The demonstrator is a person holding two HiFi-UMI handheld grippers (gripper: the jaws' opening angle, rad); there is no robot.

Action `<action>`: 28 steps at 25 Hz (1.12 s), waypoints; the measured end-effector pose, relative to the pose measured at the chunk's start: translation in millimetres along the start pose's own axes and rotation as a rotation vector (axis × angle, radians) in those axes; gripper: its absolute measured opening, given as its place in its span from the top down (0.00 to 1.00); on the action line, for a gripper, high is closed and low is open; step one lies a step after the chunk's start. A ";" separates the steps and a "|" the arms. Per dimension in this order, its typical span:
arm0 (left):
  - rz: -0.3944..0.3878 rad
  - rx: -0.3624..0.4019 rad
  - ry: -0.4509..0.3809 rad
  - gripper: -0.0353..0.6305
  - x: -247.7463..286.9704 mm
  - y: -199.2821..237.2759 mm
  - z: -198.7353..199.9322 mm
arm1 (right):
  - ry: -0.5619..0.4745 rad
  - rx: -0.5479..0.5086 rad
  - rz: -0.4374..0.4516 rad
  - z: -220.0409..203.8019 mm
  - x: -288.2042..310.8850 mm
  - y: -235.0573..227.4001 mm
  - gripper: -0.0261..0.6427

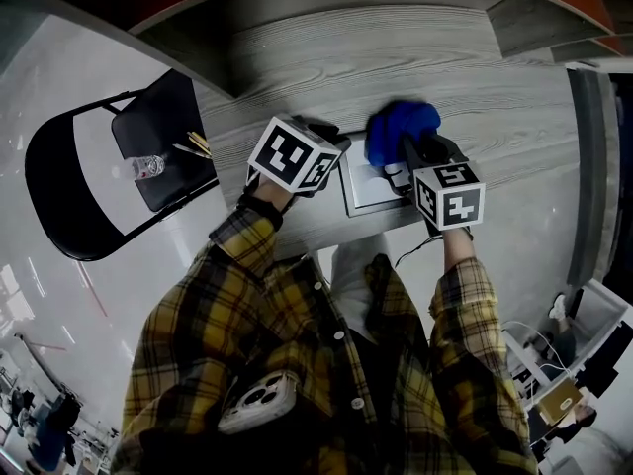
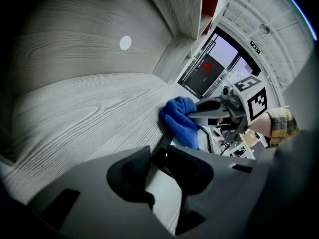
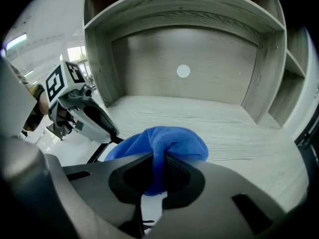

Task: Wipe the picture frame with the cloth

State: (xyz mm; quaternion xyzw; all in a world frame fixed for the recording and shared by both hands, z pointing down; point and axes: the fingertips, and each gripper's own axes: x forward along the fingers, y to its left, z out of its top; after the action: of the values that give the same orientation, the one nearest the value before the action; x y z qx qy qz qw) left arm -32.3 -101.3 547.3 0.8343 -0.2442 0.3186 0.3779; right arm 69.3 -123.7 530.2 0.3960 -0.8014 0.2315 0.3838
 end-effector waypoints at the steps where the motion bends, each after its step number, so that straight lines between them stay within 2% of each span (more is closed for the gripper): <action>1: 0.001 0.000 0.000 0.79 -0.2 0.5 -0.5 | 0.008 0.000 0.003 -3.5 -0.3 1.2 0.89; 5: -0.002 -0.002 0.001 0.79 -0.8 1.9 -1.4 | 0.062 0.016 0.029 -24.4 -6.4 10.2 0.89; 13: -0.012 -0.016 0.010 0.79 -0.3 1.1 -2.7 | 0.095 0.095 0.052 -63.8 -32.3 27.6 0.89; 20: -0.015 -0.021 0.010 0.79 -0.5 1.8 -1.4 | 0.074 0.160 0.057 -81.0 -54.9 35.1 0.89; 28: -0.020 -0.029 0.017 0.79 0.2 5.6 -3.0 | 0.080 0.186 0.049 -99.5 -74.1 40.8 0.89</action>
State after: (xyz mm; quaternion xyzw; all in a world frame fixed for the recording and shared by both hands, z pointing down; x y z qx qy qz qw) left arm -36.9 -102.3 551.6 0.8284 -0.2370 0.3184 0.3952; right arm 108.1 1.0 527.8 0.4006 -0.7698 0.3300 0.3714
